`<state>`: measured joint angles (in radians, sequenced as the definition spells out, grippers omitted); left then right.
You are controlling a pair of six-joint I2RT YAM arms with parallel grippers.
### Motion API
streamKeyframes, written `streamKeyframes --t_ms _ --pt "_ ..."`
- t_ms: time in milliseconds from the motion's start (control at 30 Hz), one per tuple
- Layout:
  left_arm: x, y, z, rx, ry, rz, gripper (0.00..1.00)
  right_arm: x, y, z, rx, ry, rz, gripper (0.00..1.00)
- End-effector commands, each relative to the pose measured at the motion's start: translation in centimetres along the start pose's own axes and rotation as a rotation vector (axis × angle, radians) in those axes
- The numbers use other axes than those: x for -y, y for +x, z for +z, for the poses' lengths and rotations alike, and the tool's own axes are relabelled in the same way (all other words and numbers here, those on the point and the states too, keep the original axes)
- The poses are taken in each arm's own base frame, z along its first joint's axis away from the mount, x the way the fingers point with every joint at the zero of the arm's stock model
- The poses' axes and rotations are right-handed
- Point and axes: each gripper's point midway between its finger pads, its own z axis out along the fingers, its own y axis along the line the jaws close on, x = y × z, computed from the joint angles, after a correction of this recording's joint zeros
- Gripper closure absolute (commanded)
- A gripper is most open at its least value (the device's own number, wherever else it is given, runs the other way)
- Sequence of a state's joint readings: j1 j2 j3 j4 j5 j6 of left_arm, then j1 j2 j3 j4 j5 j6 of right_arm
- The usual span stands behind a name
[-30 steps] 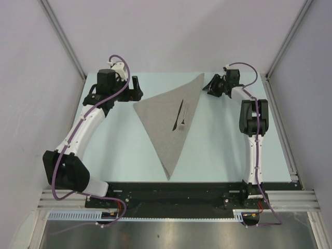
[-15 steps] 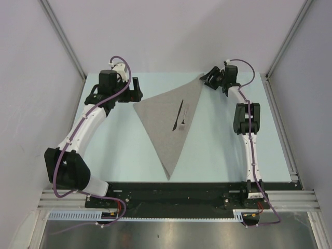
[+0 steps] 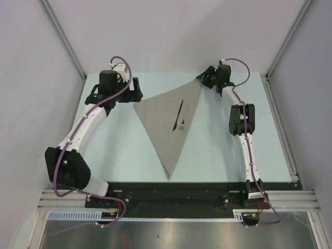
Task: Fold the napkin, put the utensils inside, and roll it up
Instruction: Fold the napkin
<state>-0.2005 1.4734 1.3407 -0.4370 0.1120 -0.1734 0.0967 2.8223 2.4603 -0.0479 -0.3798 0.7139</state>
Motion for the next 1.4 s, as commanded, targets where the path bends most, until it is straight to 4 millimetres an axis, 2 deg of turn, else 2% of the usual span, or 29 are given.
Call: streamKeyframes --t_ms 0,167,333,500,667,800,1033,1100,1200,1333,1367 --pt "0.1 -0.8 -0.2 0.021 0.011 0.02 0.0 4.5 2.2 0.9 -0.017 0.147 0.069 0.47" --pt "0.3 -0.8 -0.2 0.017 0.021 0.019 0.0 5.0 1.8 1.0 0.007 0.163 0.104 0.54" --pt "0.4 -0.6 -0.1 0.008 0.029 0.015 0.0 6.5 1.4 0.7 0.023 0.201 0.151 0.53" --pt "0.8 -0.6 -0.1 0.008 0.046 0.008 0.0 6.9 0.9 0.6 0.034 0.207 0.166 0.55" --pt "0.8 -0.5 0.0 0.003 0.053 0.007 0.0 7.2 0.9 0.8 0.037 0.205 0.182 0.65" --pt "1.0 -0.5 0.0 0.002 0.059 0.006 0.0 7.3 1.0 0.9 0.032 0.198 0.189 0.68" --pt "1.0 -0.4 0.1 -0.004 0.063 0.005 0.0 6.7 0.8 1.2 0.036 0.126 0.203 0.84" --pt "0.9 -0.3 0.2 -0.009 0.06 0.004 0.0 6.2 1.1 1.4 0.032 0.09 0.197 0.9" --pt "0.9 -0.2 0.4 -0.015 0.058 0.003 0.0 5.0 0.2 1.3 0.055 0.032 0.176 1.0" --pt "0.9 -0.1 0.5 -0.021 0.057 0.004 0.0 4.8 0.3 0.6 0.072 -0.001 0.155 1.0" --pt "0.8 -0.1 0.5 -0.019 0.055 0.003 0.0 4.0 -0.6 0.4 0.105 -0.044 0.137 1.0"
